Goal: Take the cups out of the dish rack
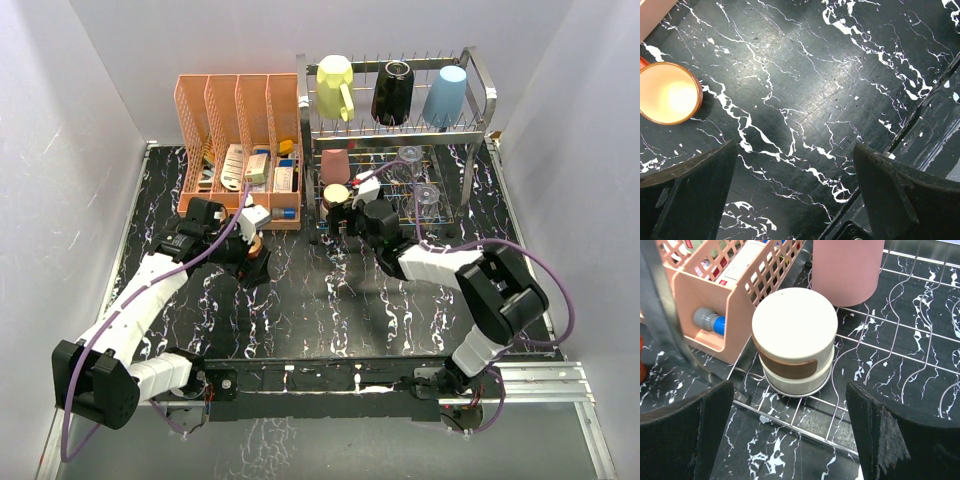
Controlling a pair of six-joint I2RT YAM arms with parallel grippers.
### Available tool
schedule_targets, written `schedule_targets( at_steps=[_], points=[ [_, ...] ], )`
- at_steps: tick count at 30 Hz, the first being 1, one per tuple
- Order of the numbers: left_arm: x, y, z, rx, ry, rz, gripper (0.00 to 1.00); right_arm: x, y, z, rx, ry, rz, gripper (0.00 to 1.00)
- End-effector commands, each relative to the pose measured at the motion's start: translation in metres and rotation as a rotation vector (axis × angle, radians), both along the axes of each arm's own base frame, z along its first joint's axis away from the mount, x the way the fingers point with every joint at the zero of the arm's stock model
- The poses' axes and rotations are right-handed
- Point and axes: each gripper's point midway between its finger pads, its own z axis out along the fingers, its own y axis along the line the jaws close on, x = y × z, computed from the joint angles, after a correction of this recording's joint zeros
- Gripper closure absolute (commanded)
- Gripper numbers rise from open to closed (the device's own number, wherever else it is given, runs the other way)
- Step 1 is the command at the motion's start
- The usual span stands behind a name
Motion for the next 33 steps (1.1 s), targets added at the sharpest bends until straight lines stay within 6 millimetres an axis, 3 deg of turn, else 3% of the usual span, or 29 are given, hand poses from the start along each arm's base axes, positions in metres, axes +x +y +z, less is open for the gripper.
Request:
schedule_targets(
  at_steps=[1,6,10,17,22,31,33],
  points=[
    [-0.005,-0.007,0.016,-0.047,-0.006,-0.044,0.03,0.028,0.015,0.036,0.039,-0.135,-0.001,0.02],
    [-0.015,-0.010,0.016,-0.069,0.014,-0.088,0.03,0.047,0.019,0.012,-0.001,-0.125,-0.029,0.01],
    [-0.015,-0.010,0.018,-0.065,-0.009,-0.109,0.03,0.056,0.025,0.006,-0.009,-0.135,-0.028,0.01],
    [-0.017,-0.012,0.029,-0.091,-0.057,-0.123,0.03,0.062,0.025,-0.010,-0.020,-0.115,-0.046,0.20],
    [-0.012,-0.013,0.037,-0.103,-0.086,-0.110,0.03,0.054,0.010,-0.003,-0.011,-0.135,-0.085,0.36],
    [-0.022,-0.016,0.047,-0.129,-0.119,-0.160,0.03,0.042,-0.006,0.016,-0.003,-0.180,-0.108,0.47],
    [-0.024,-0.015,0.048,-0.129,-0.124,-0.172,0.03,0.038,-0.009,0.032,0.013,-0.210,-0.111,0.49]
  ],
)
